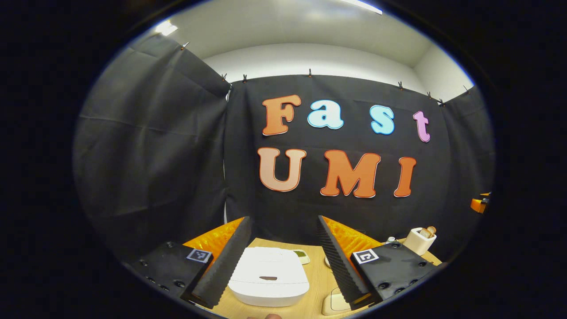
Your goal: Close the left gripper, press the button to open the rice cooker; take a wooden spoon from the chopstick holder with the right hand, scoop a spoonful of rice and pour it into the rice cooker, then put the wooden spoon back into the chopstick holder.
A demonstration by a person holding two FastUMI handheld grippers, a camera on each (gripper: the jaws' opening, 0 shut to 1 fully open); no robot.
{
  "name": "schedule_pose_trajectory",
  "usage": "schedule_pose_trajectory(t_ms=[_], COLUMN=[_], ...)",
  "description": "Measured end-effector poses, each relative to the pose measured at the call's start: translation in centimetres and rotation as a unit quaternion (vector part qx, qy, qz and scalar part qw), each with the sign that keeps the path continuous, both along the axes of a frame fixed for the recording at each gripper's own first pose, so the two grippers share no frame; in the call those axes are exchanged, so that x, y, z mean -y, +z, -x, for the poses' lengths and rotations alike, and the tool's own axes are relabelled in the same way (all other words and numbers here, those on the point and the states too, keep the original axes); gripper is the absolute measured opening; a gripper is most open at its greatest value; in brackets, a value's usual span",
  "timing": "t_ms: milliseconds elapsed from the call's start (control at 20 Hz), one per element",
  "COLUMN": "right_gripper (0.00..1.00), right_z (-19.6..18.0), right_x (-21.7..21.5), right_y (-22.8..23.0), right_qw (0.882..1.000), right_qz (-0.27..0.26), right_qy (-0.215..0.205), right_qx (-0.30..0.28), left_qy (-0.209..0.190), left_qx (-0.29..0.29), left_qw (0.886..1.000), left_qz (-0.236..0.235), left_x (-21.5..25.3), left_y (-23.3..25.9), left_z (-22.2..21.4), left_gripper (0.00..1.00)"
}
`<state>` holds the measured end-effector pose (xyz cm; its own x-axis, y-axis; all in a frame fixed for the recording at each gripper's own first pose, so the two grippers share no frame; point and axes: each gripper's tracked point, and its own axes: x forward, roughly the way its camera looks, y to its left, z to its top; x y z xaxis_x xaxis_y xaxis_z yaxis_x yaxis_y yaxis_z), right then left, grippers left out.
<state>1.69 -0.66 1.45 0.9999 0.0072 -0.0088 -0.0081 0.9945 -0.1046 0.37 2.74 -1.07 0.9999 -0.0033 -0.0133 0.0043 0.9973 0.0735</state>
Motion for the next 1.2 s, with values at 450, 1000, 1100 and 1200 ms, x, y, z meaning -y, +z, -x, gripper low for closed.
schedule_pose_trajectory(t_ms=[450,1000,1100,1200], right_gripper=[0.94,0.94,0.95,0.94], right_z=[1.4,1.9,1.8,1.8], right_x=[1.8,1.5,1.7,1.7], right_y=[-0.1,-2.8,-3.1,-3.4], right_qw=[0.999,1.0,1.0,1.0], right_qz=[0.018,0.002,0.004,0.004], right_qy=[-0.026,-0.018,-0.021,-0.022], right_qx=[0.016,-0.014,-0.015,-0.018], left_qy=[0.008,-0.003,0.016,0.029], left_qx=[0.004,-0.077,-0.082,-0.094], left_qw=[1.0,0.997,0.996,0.995], left_qz=[0.002,0.016,0.022,0.019], left_x=[-1.1,-2.3,-3.6,-4.6], left_y=[-0.2,-6.4,-7.3,-8.6], left_z=[0.2,-2.9,-3.8,-4.5], left_gripper=[0.99,0.99,0.82,0.47])
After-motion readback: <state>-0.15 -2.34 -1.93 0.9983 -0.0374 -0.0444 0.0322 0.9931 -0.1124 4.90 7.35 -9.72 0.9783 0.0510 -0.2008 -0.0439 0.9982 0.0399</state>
